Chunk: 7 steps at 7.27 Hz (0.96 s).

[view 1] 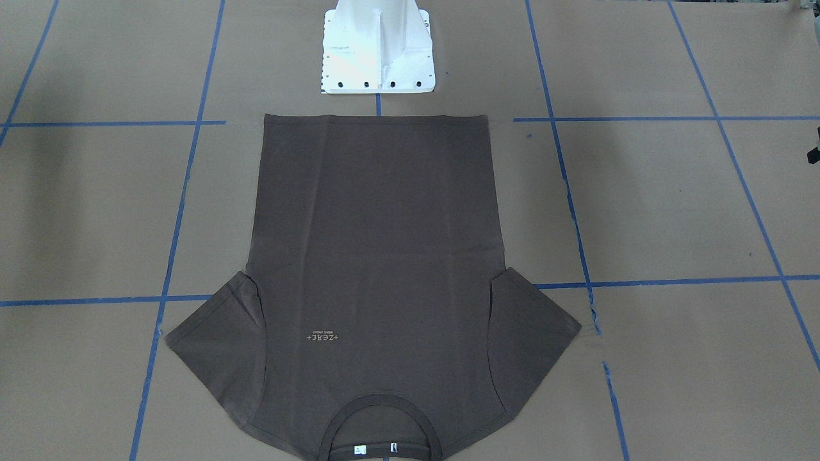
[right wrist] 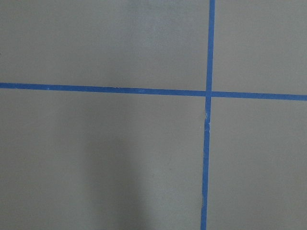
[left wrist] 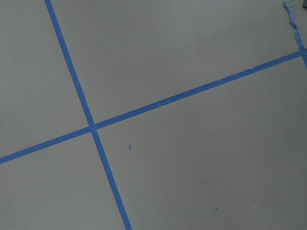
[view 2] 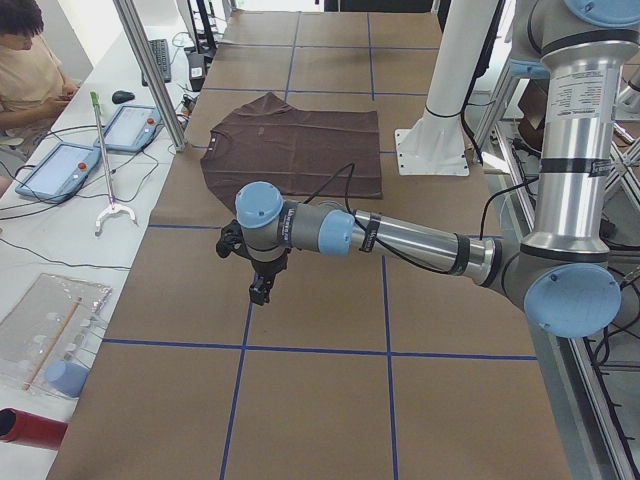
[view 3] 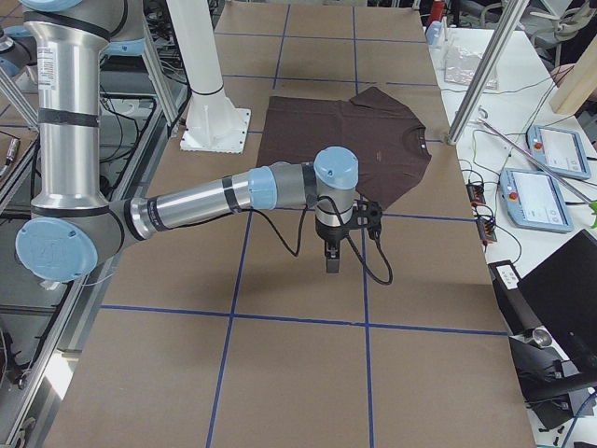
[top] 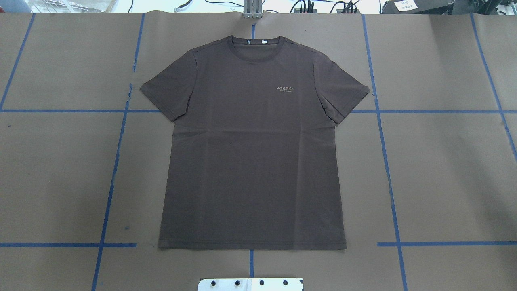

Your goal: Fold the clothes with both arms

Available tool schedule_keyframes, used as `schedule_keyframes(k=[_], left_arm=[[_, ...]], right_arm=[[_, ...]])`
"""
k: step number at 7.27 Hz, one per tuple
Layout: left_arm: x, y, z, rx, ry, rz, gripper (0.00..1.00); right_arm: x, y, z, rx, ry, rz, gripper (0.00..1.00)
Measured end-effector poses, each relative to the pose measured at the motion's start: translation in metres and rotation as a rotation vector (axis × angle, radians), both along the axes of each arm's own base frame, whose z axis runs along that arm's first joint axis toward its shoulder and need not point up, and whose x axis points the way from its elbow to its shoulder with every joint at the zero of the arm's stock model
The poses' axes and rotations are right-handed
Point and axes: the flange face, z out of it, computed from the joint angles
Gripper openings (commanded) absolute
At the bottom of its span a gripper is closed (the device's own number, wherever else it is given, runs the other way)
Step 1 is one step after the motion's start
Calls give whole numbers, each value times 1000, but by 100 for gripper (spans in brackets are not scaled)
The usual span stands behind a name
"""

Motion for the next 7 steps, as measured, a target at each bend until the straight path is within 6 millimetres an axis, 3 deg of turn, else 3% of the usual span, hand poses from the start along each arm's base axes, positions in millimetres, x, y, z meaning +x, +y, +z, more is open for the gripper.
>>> schedule_keyframes(k=[4,6,7], left_arm=[[-1,-3,-17,47,-5,0,100],[-1,-9,-22,-40,6,-96,100],[0,-10,-24,-63,16,-135,100]], right_arm=[[-9,-2,5,-15,-36,-17,100],[-32,-7,-11,40,-73,-60,100],[-55,-13,-22,83,-102,-80,100]])
